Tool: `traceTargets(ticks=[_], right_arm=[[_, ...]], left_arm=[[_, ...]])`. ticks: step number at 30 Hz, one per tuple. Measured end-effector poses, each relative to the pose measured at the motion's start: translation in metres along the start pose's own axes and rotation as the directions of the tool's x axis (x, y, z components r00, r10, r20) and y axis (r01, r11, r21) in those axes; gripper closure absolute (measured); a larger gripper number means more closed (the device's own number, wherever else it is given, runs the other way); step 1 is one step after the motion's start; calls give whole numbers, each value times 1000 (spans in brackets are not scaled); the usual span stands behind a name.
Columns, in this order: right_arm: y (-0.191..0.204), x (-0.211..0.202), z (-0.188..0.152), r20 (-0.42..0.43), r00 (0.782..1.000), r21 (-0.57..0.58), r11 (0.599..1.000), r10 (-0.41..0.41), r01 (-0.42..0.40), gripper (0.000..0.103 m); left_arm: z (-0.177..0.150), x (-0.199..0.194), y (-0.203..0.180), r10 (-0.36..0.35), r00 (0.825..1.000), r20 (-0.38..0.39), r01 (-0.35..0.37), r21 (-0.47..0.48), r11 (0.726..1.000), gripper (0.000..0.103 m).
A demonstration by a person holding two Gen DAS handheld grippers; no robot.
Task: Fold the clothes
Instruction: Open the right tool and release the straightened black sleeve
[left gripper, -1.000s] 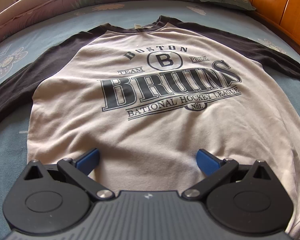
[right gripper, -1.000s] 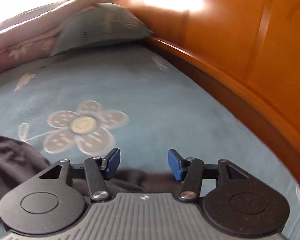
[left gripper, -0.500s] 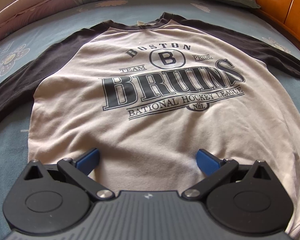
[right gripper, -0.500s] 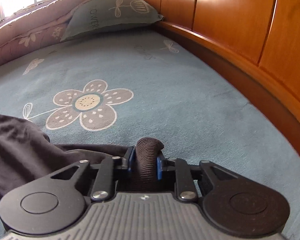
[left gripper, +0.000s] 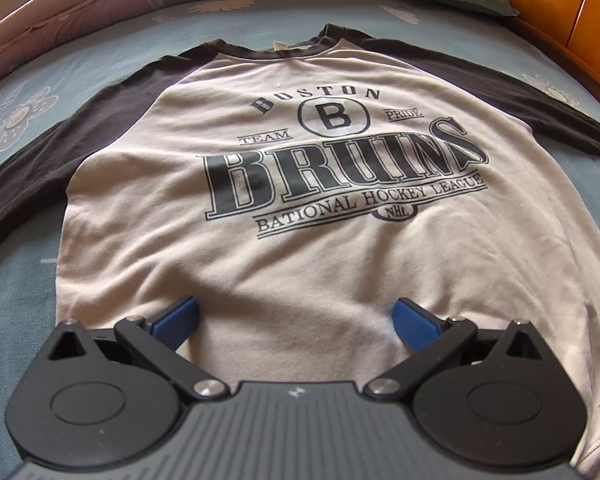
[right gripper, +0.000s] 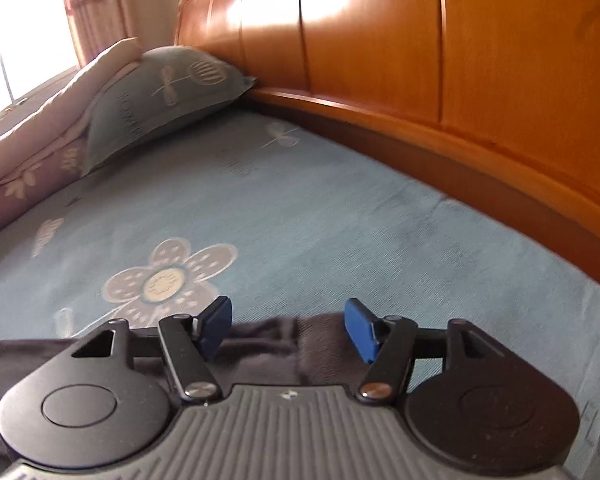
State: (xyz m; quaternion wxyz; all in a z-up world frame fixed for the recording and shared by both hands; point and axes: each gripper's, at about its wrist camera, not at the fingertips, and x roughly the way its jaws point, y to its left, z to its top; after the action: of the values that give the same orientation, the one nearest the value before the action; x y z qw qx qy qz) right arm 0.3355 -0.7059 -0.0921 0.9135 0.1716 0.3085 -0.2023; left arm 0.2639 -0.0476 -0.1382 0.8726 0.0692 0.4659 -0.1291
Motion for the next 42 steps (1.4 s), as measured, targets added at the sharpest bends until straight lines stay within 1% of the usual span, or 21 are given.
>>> traceTargets(ticks=[2, 3, 4, 5, 7, 8, 9, 10, 12, 13, 14, 15, 16, 20, 27, 29, 30, 32, 35, 38, 42], right_arm=[[0, -2, -3, 15, 1000, 2, 1000, 11, -11, 36], [-2, -1, -4, -5, 999, 31, 999, 41, -41, 36], [-5, 4, -6, -47, 993, 79, 991, 111, -107, 36], [-7, 10, -9, -89, 976, 132, 974, 196, -184, 36], [-4, 24, -17, -146, 960, 125, 967, 238, -221, 36], [1, 31, -18, -159, 969, 66, 981, 192, -183, 39], [3, 37, -15, -146, 980, 30, 991, 133, -130, 45], [3, 40, -11, -126, 989, 19, 996, 84, -82, 46], [5, 41, 2, -130, 989, 110, 992, 68, -53, 42], [11, 37, 6, -125, 989, 122, 990, 79, -64, 37], [26, 30, 8, -123, 985, 90, 990, 118, -107, 33], [43, 23, 8, -138, 975, 47, 984, 177, -172, 25], [55, 24, 6, -153, 968, 21, 980, 197, -196, 16], [90, 41, -3, -199, 962, -48, 979, 185, -198, 6], [150, 71, -20, -276, 948, -168, 964, 155, -207, 6], [139, 83, -10, -256, 966, -182, 981, 25, -74, 6], [131, 86, -3, -253, 967, -158, 986, 13, -55, 6], [123, 79, 9, -272, 962, -87, 995, 29, -55, 7], [142, 46, 7, -270, 959, -108, 987, 89, -122, 5], [169, 19, -13, -306, 946, -157, 975, 102, -156, 2], [201, 8, -49, -329, 942, -205, 968, 70, -144, 2]], left_arm=[[0, 0, 0, -1, 1000, 1, 1, 0, 1000, 1], [0, 0, 0, -1, 1000, 2, 1, 0, 1000, 1], [0, 0, 0, -1, 1000, 3, 1, -1, 1000, 1], [-1, 0, 0, 0, 1000, 5, 0, 0, 1000, 1], [-1, 0, 0, 3, 1000, 8, -3, -1, 1000, 1], [0, 0, 0, 2, 1000, 5, -2, -1, 1000, 1], [0, 0, 0, 1, 1000, 1, -1, -1, 1000, 1], [2, -1, 1, -3, 1000, -7, 3, -3, 1000, 1], [5, -4, 4, -8, 1000, -21, 8, -11, 1000, 1], [7, -6, 5, -9, 1000, -24, 8, -14, 1000, 1], [11, -10, 7, -13, 1000, -6, 13, -15, 1000, 1], [14, -15, 9, -18, 1000, 16, 18, -15, 1000, 1], [19, -18, 10, -32, 999, 31, 32, -17, 999, 1], [25, -15, 13, -52, 998, 38, 53, -30, 998, 1], [14, 2, 25, -54, 999, -8, 53, -85, 995, 1], [12, 2, 27, -51, 999, 0, 51, -68, 996, 1], [13, 1, 27, -51, 999, -4, 50, -66, 997, 1], [16, -3, 26, -52, 999, 2, 52, -62, 997, 1], [19, -12, 23, -61, 998, 26, 63, -50, 997, 1], [20, -16, 17, -58, 998, 31, 58, -22, 998, 1], [19, -14, 9, -28, 998, 58, 27, 21, 999, 1]])
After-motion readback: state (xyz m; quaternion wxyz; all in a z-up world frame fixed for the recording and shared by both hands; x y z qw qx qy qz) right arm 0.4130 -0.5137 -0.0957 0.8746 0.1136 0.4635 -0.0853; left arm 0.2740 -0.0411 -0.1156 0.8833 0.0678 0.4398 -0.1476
